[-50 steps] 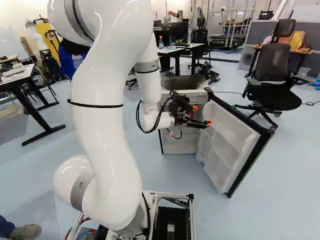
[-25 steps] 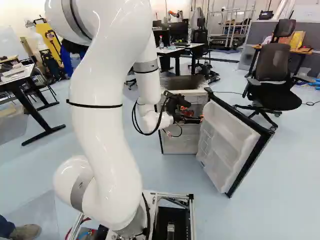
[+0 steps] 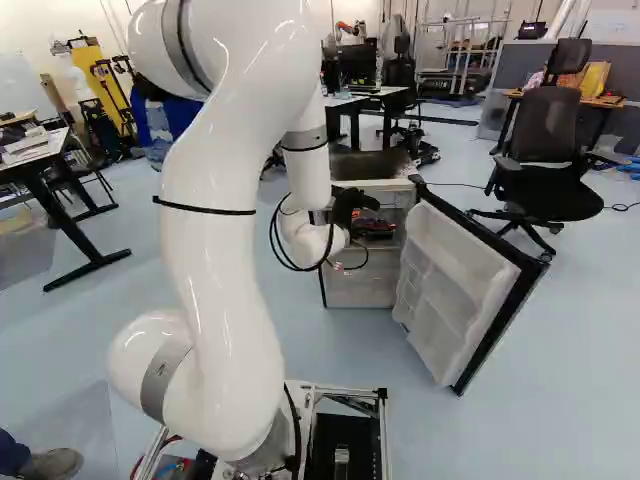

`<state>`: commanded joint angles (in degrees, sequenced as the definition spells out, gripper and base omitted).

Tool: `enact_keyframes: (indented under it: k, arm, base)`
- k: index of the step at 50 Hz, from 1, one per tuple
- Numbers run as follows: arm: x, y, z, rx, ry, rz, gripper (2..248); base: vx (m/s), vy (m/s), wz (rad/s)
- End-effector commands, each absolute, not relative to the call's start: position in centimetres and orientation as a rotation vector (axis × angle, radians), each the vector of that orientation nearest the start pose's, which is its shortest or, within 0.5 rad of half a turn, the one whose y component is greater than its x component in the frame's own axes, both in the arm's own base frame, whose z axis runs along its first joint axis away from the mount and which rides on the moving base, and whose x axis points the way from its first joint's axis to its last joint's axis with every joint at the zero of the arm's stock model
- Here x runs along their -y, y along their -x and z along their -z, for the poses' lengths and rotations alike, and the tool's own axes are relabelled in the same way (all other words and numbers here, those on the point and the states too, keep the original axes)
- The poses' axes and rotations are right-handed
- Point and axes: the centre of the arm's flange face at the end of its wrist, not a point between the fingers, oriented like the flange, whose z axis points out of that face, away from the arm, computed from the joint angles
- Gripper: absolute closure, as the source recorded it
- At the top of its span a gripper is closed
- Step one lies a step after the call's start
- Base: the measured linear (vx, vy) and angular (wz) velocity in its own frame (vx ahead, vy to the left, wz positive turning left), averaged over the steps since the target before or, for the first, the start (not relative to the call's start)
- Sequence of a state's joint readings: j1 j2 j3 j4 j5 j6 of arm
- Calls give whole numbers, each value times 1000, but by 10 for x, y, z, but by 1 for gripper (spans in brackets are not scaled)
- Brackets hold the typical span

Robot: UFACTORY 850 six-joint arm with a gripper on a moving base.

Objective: Grab a drink from the fridge

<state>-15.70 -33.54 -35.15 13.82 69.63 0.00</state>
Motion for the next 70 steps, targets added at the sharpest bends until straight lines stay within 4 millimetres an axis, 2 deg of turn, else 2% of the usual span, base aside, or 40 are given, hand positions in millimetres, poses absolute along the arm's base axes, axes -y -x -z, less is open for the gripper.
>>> enact_keyframes:
  k: [22, 36, 70]
  arm:
    - [153, -477, -204, -433, 2704, 1881, 3]
    - [143, -482, -185, -239, 2695, 1782, 3]
    - [143, -486, -143, -243, 2729, 1705, 3]
  base:
    - [0, 0, 0]
    - [0, 0, 0]
    - [0, 0, 0]
